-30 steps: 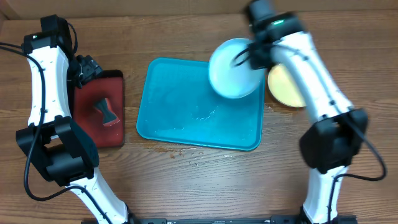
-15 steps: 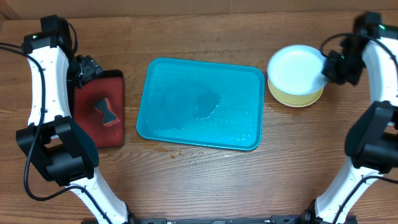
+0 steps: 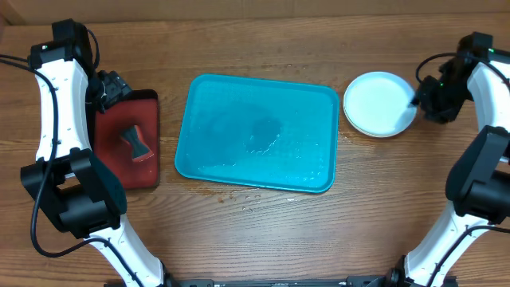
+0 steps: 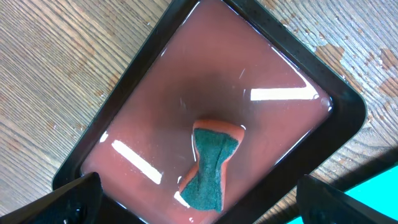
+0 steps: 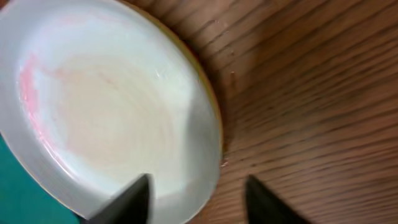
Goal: Clean dirty plates on tray and stack at the side
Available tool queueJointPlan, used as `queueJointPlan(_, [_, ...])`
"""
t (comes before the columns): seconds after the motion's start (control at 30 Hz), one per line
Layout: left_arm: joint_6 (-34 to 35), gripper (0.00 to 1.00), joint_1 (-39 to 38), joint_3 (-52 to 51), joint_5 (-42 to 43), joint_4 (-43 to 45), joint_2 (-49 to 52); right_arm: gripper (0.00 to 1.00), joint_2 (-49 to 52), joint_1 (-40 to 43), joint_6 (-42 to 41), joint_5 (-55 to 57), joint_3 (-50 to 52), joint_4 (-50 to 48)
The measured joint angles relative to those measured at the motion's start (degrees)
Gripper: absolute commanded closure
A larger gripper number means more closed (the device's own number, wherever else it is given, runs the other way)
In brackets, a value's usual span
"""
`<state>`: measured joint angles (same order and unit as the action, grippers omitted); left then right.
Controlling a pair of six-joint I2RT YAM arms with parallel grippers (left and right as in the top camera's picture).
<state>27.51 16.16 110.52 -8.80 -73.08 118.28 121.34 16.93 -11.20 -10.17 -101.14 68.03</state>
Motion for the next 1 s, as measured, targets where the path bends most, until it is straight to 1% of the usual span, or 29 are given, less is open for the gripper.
queueJointPlan(0.03, [0.0,0.00,0.0,0.0,0.0,0.0,0.0,0.08,0.0,-0.5,0.4,-0.1,0.0,0.0])
queueJointPlan(0.07, [0.0,0.00,0.0,0.0,0.0,0.0,0.0,0.00,0.0,-0.9,0.3,-0.3,0.0,0.3])
queueJointPlan(0.23, [0.0,0.00,0.0,0.0,0.0,0.0,0.0,0.00,-0.3,-2.0,0.4,-3.0,0.0,4.0])
queueJointPlan(0.37, [0.0,0.00,0.0,0.0,0.0,0.0,0.0,0.00,-4.1,-2.0,0.3,-4.1,0.0,6.6])
queueJointPlan(0.47, [0.0,0.00,0.0,0.0,0.0,0.0,0.0,0.00,-11.1,-2.1,0.3,-4.6,0.0,8.1])
queueJointPlan(0.67, [0.0,0.00,0.0,0.0,0.0,0.0,0.0,0.00,-29.9,-4.4,0.3,-4.6,-0.4,12.8])
queueJointPlan(0.87, [0.0,0.00,0.0,0.0,0.0,0.0,0.0,0.00,-43.7,-11.2,0.3,-3.4,-0.7,21.7])
queueJointPlan(1.0, [0.0,0.00,0.0,0.0,0.0,0.0,0.0,0.00,-49.6,-15.8,-0.4,-3.0,1.7,22.8])
